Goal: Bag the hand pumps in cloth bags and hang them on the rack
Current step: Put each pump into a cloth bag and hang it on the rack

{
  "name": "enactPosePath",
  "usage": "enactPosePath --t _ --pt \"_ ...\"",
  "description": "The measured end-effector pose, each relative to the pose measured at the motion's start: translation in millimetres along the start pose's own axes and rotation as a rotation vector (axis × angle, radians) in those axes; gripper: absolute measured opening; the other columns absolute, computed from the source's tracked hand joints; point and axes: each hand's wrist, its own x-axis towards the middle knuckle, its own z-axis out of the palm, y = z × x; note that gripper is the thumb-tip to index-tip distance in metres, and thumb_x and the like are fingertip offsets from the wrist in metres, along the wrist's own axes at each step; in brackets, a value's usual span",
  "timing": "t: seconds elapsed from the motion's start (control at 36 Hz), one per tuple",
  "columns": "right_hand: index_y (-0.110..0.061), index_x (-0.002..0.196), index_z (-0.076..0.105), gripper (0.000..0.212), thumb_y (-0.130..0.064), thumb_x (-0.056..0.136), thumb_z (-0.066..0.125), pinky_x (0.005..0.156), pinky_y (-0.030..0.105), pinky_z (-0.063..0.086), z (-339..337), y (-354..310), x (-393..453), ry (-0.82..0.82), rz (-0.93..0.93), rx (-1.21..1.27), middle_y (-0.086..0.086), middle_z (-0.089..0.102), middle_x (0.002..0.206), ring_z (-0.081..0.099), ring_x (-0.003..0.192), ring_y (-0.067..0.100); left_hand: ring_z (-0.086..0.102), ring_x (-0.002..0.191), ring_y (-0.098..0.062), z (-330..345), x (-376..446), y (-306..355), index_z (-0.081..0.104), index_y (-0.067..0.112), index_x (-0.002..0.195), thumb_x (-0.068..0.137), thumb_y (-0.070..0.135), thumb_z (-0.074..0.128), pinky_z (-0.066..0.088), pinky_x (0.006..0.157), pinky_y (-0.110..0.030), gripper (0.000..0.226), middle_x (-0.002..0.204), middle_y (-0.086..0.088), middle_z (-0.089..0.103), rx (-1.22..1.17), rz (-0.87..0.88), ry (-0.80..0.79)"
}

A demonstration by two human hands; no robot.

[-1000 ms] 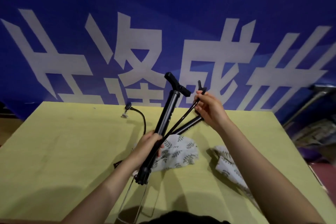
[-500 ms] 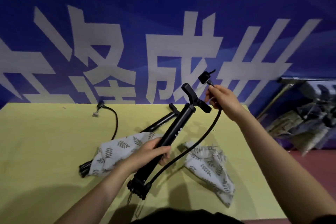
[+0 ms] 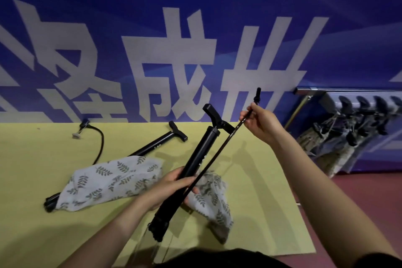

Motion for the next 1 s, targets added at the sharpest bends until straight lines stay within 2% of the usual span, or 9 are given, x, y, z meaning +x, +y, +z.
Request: enactPosePath --t 0.14,0.22,0.33,0.39,0.47,0.58,0.75,0.83,1.0 --pt "0.0 0.087 0.055 0.016 0.0 0.098 0.043 0.065 0.021 0.057 -25.8 -8.3 -6.4 -0.113 0.025 0.219 0.015 0.063 0.084 0.07 0.079 0.023 0.059 0.054 -0.019 31.7 19.5 0.8 0.054 0.018 0.122 0.093 0.041 0.049 0.048 0.052 -0.028 0.037 0.074 -0.007 0.066 0.031 0.021 0.028" --pt "-0.002 0.092 0.053 0.012 0.007 0.094 0.045 0.08 0.024 0.058 -41.9 -9.6 -5.3 -0.112 -0.034 0.198 0.015 0.061 0.091 0.067 0.089 0.024 0.056 0.052 -0.019 50.3 26.6 2.8 0.052 0.007 0.119 0.095 0.033 0.053 0.048 0.051 -0.029 0.036 0.069 -0.004 0.061 0.05 0.013 0.002" --pt "-0.003 0.09 0.055 0.012 0.005 0.095 0.048 0.084 0.023 0.055 -53.9 -12.2 -10.5 -0.016 -0.172 -0.003 0.011 0.067 0.088 0.068 0.091 0.02 0.055 0.051 -0.016 66.8 32.1 3.9 0.055 0.015 0.109 0.079 0.047 0.069 0.049 0.051 -0.027 0.045 0.066 0.001 0.06 0.07 0.025 -0.069" --pt "-0.002 0.091 0.056 0.009 0.004 0.095 0.051 0.079 0.02 0.056 -59.7 -14.8 -12.6 0.013 -0.211 -0.015 0.007 0.071 0.08 0.069 0.089 0.018 0.054 0.05 -0.016 70.6 37.2 3.7 0.055 0.015 0.106 0.073 0.052 0.074 0.048 0.051 -0.028 0.053 0.065 0.0 0.059 0.043 0.012 -0.068" --pt "0.0 0.098 0.052 0.006 0.004 0.093 0.054 0.068 0.016 0.055 -65.3 -18.9 -12.8 -0.009 -0.27 0.055 0.009 0.067 0.084 0.07 0.089 0.019 0.054 0.049 -0.018 72.8 45.6 3.8 0.054 0.012 0.099 0.064 0.057 0.078 0.047 0.049 -0.029 0.063 0.064 -0.002 0.059 0.002 0.017 -0.05" --pt "-0.003 0.093 0.054 0.007 0.004 0.093 0.054 0.072 0.018 0.056 -68.9 -25.8 -13.0 0.003 -0.334 0.102 0.008 0.068 0.079 0.071 0.082 0.018 0.054 0.045 -0.018 75.9 55.2 6.8 0.052 0.009 0.096 0.059 0.06 0.08 0.047 0.046 -0.027 0.069 0.061 -0.003 0.057 -0.069 0.054 -0.014" --pt "0.001 0.107 0.05 0.014 0.004 0.094 0.053 0.065 0.014 0.052 -69.7 -29.0 -5.9 -0.011 -0.343 0.103 0.011 0.065 0.087 0.071 0.08 0.014 0.053 0.043 -0.017 74.3 64.1 15.8 0.052 0.007 0.096 0.071 0.049 0.068 0.046 0.045 -0.026 0.051 0.059 -0.004 0.054 -0.083 0.061 -0.044" --pt "0.001 0.104 0.051 0.011 0.004 0.094 0.053 0.063 0.013 0.052 -66.1 -31.9 -0.2 -0.016 -0.346 0.09 0.012 0.065 0.086 0.071 0.078 0.013 0.054 0.043 -0.018 70.4 68.3 19.2 0.052 0.007 0.095 0.073 0.048 0.068 0.046 0.046 -0.026 0.049 0.058 -0.006 0.052 -0.095 0.054 -0.062" --pt "-0.004 0.097 0.054 0.009 0.005 0.093 0.052 0.068 0.017 0.055 -56.2 -38.0 11.5 -0.031 -0.337 0.015 0.013 0.067 0.089 0.071 0.082 0.018 0.053 0.043 -0.019 53.4 79.4 17.9 0.053 0.008 0.094 0.065 0.059 0.077 0.046 0.046 -0.027 0.064 0.06 -0.006 0.053 -0.086 0.024 -0.086"
